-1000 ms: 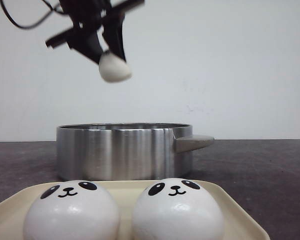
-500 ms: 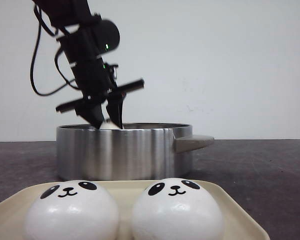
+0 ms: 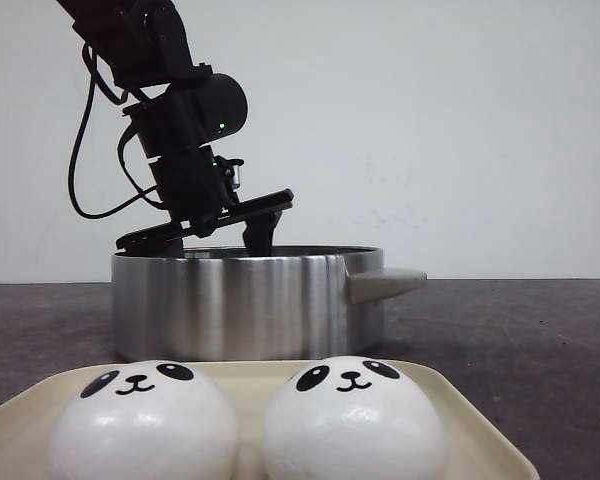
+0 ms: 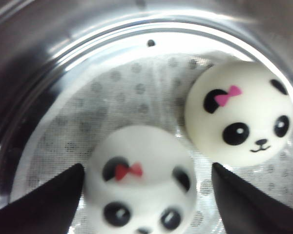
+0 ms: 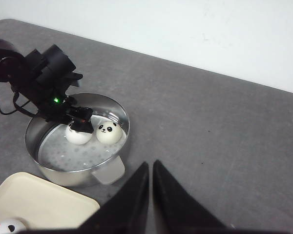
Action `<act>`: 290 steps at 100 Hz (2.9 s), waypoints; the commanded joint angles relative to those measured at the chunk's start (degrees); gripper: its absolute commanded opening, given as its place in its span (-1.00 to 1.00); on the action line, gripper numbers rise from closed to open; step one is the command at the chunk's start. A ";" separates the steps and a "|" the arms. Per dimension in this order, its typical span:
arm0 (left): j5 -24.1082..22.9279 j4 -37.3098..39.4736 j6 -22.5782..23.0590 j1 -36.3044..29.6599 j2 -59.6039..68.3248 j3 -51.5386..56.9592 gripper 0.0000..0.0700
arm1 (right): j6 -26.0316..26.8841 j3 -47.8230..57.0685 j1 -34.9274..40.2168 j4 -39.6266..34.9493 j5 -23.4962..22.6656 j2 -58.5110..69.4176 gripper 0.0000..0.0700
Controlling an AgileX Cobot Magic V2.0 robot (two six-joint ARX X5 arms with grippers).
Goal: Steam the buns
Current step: 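Lift the bun with the left gripper and lower it into the pot, then open the left gripper beside the first bun and withdraw, then lower the right gripper onto a front panda bun and grasp it, then carry the bun with the right gripper and lower it into the pot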
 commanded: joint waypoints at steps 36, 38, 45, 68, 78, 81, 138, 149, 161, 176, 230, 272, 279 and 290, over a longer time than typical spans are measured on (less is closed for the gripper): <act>-0.42 -8.31 0.26 -2.12 -3.17 11.82 0.49 | 2.62 -8.15 0.55 0.85 -1.81 0.57 -0.99; -0.44 -7.96 0.24 -2.45 -4.13 11.82 0.48 | 3.23 -9.51 0.50 0.96 -2.29 0.57 -0.99; -0.77 -6.45 -0.17 -3.91 -7.78 11.82 0.47 | 6.38 -14.36 0.50 1.97 -5.84 0.57 -0.99; -12.00 -5.55 2.08 -12.33 -22.12 11.82 0.47 | 15.67 -30.62 0.50 16.31 -22.38 2.27 -0.98; -15.96 -6.56 3.21 -15.96 -28.65 11.82 0.47 | 17.46 -34.21 0.52 20.44 -27.78 4.63 -0.98; -16.90 -7.15 3.34 -16.90 -30.60 11.82 0.47 | 17.51 -34.84 0.52 21.07 -29.42 5.51 -0.97; -21.42 -24.35 3.93 -21.92 -59.19 11.82 0.46 | 17.88 -35.76 1.38 28.00 -40.85 28.46 0.58; -21.64 -27.34 3.96 -21.92 -62.01 11.82 0.46 | 18.82 -35.76 1.38 29.79 -40.70 31.54 0.58; -22.34 -28.94 3.96 -21.92 -64.19 11.82 0.46 | 18.78 -35.76 1.03 31.02 -39.76 34.49 0.57; -22.32 -29.86 3.93 -21.92 -66.01 11.82 0.46 | 18.78 -35.76 0.09 30.80 -40.17 38.77 0.57; -22.32 -30.08 6.58 -21.92 -66.62 11.80 0.46 | 17.25 -33.55 -0.46 31.65 -38.29 43.25 -0.96; -22.99 -30.36 6.88 -21.92 -66.69 11.78 0.46 | 4.68 0.59 -6.14 27.65 -26.82 36.65 -0.98; -22.99 -29.53 7.67 -21.92 -66.60 11.78 0.46 | 2.99 3.15 -9.73 27.91 -28.44 39.36 -0.98; -22.97 -29.09 8.20 -21.92 -66.49 11.78 0.46 | 1.57 3.76 -15.02 27.56 -31.39 44.50 -0.98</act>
